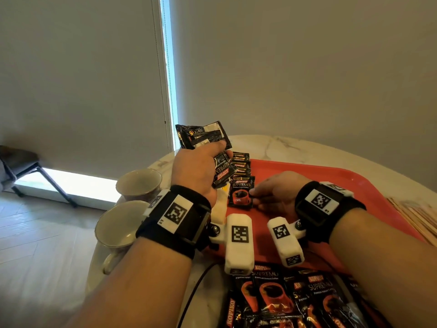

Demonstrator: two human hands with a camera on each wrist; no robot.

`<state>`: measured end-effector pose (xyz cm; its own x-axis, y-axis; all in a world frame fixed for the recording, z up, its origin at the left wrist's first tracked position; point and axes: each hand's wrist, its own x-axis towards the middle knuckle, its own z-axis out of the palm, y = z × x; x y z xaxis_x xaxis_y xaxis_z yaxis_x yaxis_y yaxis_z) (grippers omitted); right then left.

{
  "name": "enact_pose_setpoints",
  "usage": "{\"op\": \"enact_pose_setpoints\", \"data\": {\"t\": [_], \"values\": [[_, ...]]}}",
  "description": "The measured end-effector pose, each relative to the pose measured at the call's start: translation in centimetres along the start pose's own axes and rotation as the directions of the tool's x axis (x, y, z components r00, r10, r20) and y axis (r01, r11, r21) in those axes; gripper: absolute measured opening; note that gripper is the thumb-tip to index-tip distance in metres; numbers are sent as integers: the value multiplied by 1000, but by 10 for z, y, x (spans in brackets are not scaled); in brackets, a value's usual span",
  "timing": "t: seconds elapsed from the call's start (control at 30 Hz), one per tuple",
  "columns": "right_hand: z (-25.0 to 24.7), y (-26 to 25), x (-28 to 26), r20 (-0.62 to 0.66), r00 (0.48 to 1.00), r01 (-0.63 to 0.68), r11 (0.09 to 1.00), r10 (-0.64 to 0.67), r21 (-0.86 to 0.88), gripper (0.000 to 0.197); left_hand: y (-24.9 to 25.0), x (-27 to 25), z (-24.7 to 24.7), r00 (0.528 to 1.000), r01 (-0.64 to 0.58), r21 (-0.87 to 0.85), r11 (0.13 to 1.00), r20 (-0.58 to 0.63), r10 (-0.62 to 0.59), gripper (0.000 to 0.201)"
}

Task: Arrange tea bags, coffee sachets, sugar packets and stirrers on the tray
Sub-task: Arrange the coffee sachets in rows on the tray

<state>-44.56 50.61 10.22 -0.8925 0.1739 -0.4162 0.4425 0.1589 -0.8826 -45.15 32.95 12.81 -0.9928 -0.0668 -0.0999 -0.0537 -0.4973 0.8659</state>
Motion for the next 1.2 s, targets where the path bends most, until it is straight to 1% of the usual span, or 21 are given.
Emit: {"op": "enact_pose_setpoints", "data": {"t": [0.3,0.5,0.6,0.7,0.8,0.87,0.93,1.03,1.07,1.1,1.13,1.2], "values": [[4,-5,-3,-54,998,-48,996,44,-77,9,-1,0,0,1000,9,-15,1000,-3,-9,30],[2,-4,-2,-43,998,-41,997,39,-63,9,-2,-2,1,1000,21,25,999,-4,-21,31],[2,-4,-3,-33,999,-32,998,31,-48,6,-2,-2,1,999,49,36,998,12,-50,32],[-1,-3,-4,-24,999,-24,999,25,25,8,-2,-3,2,996,86,30,996,32,-87,30],[-8,-5,-9,-26,998,65,978,-61,199,9,0,-4,3,988,143,-21,989,68,-141,21],[-12,-10,-19,2,989,144,955,-150,258,10,-1,-6,4,983,171,-35,985,77,-168,18],[-14,-13,-30,69,972,199,945,-223,259,17,-4,-3,5,984,165,-23,986,68,-163,24],[-11,-15,-43,220,934,247,953,-282,174,41,-9,-4,6,992,109,-20,994,63,-107,30],[-9,-15,-45,254,920,266,951,-300,157,45,-10,-5,7,994,88,-19,996,66,-86,31],[-7,-15,-47,265,908,291,943,-326,164,44,-11,-6,7,995,72,-21,997,73,-71,33],[-5,-16,-47,252,899,316,929,-357,190,38,-12,-7,7,995,61,-21,998,74,-60,35],[-5,-19,-44,170,899,353,897,-405,267,18,-12,-9,9,992,70,-37,997,105,-65,40]]}}
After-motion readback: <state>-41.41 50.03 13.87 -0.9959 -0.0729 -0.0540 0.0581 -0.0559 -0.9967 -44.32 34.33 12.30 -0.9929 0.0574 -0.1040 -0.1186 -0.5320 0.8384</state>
